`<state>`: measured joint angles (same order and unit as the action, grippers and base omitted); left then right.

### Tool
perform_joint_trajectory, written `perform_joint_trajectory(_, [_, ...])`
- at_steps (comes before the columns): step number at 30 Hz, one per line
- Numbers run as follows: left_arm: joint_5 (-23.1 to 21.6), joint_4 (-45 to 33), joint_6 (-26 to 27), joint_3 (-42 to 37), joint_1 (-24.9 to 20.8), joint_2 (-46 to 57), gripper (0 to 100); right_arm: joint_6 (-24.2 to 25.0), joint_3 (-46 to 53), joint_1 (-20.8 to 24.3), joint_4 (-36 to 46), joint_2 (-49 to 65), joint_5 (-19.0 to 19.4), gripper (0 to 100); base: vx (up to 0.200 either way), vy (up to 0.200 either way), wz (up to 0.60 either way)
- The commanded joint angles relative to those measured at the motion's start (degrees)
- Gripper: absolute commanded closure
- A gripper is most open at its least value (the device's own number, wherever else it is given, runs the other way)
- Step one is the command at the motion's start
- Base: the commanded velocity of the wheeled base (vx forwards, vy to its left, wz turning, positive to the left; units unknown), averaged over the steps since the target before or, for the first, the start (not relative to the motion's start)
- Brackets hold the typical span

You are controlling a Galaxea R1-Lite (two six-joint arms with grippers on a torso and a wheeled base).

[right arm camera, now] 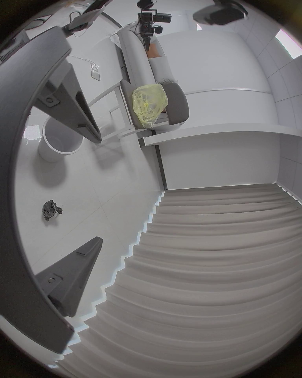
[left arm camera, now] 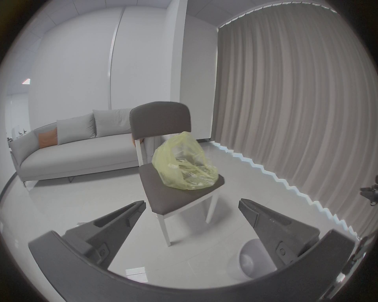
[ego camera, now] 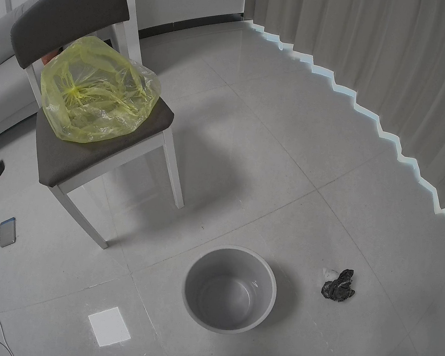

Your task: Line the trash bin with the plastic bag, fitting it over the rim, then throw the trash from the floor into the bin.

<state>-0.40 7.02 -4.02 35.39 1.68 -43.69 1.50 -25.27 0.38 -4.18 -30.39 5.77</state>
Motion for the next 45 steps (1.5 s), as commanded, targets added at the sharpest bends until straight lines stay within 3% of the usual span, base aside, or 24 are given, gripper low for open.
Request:
perform_joint_trajectory(1, [10.7, 7.4, 0.5, 28.6, 1.5, -43.6, 0, 0.6, -11.9, 3.0, -0.9, -20.1, -0.3, 0, 0.000, 0.000, 0.00])
perform_joint_trajectory(7, [14.3, -1.8, -0.1, 43.7, 0.3, -54.0, 0, 0.9, -11.3, 3.9, -1.1, -19.7, -0.3, 0, 0.000, 0.000, 0.00])
perform_joint_trajectory(14, [15.2, -2.6, -1.7, 54.3, 0.4, -63.5, 0, 0.8, -10.2, 4.2, -1.3, -19.5, -0.2, 0, 0.000, 0.000, 0.00])
perform_joint_trajectory(18, [19.2, -2.6, -1.5, 58.9, 0.9, -68.5, 0, 0.7, -10.2, 4.9, -1.3, -19.9, -0.2, 0, 0.000, 0.000, 0.00])
perform_joint_trajectory(22, [19.7, -3.1, -1.7, 64.7, 1.9, -73.1, 0, 1.0, -10.2, 5.6, -1.3, -20.0, -0.2, 0, 0.000, 0.000, 0.00])
perform_joint_trajectory(29, [21.8, -4.1, -3.2, 68.8, 2.3, -75.1, 0, 1.0, -10.0, 5.6, -1.3, -20.1, -0.2, 0, 0.000, 0.000, 0.00])
perform_joint_trajectory(39, [21.8, -5.0, -3.1, 67.6, 3.5, -72.0, 0, 1.0, -9.9, 5.4, -1.2, -20.1, -0.2, 0, 0.000, 0.000, 0.00])
perform_joint_trajectory(40, [21.8, -5.0, -3.1, 67.6, 3.5, -72.0, 100, 1.0, -9.9, 5.4, -1.3, -20.1, -0.2, 0, 0.000, 0.000, 0.00])
perform_joint_trajectory(45, [21.8, -5.0, -3.2, 66.7, 3.9, -70.7, 100, 1.1, -9.7, 5.5, -1.3, -19.8, -0.2, 0, 0.000, 0.000, 0.00])
